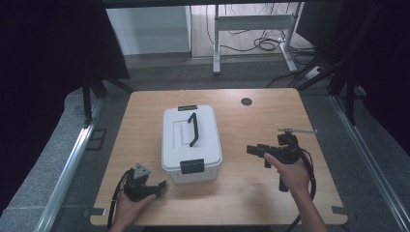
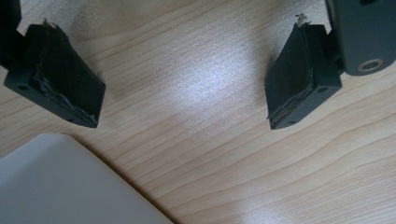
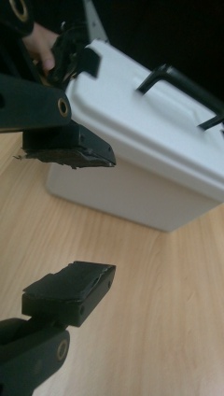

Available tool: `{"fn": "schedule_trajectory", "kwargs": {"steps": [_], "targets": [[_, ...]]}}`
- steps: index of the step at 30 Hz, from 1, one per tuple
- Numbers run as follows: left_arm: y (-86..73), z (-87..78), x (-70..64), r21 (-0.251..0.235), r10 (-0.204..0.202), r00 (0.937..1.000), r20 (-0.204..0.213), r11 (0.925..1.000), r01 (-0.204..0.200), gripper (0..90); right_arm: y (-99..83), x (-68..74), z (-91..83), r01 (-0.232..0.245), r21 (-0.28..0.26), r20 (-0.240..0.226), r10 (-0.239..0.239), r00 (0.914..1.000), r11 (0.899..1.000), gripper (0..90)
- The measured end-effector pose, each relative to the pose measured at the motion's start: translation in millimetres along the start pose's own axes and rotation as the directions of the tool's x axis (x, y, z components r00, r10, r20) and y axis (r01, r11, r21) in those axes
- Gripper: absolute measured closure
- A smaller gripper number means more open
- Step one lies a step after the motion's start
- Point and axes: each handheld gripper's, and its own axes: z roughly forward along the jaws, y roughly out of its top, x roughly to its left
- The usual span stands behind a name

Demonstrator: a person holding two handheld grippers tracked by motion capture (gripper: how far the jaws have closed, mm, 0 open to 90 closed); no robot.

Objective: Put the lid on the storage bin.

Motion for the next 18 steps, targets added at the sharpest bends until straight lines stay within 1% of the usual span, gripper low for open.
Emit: {"fn": "schedule_trajectory", "kwargs": {"steps": [4,6,9,12,18], "targets": [[0.2,0.1,0.0,0.001,-0.001,1.0000,0.000,1.0000,0.001,12.0,-17.8,-16.6,-3.9,-0.014,0.003,-0.004,0.014,0.9999,1.000,40.6],[0.5,0.5,0.1,0.000,-0.001,1.0000,-0.001,1.0000,0.001,12.0,-22.4,-23.5,-4.5,-0.019,0.022,0.000,0.019,0.9998,1.000,40.5],[1.5,1.5,0.5,0.000,-0.002,1.0000,-0.002,1.0000,0.002,11.8,-26.8,-30.5,-5.8,-0.028,0.023,0.002,0.028,0.9996,0.999,40.5],[2.9,2.7,0.8,0.001,-0.003,1.0000,-0.003,1.0000,0.003,11.8,-29.4,-32.8,-4.6,-0.027,0.032,0.007,0.027,0.9996,0.999,40.5],[3.1,3.0,0.6,0.000,-0.005,1.0000,-0.006,1.0000,0.005,11.7,-30.0,-31.8,-2.4,-0.026,0.033,0.003,0.026,0.9996,0.999,40.5]]}}
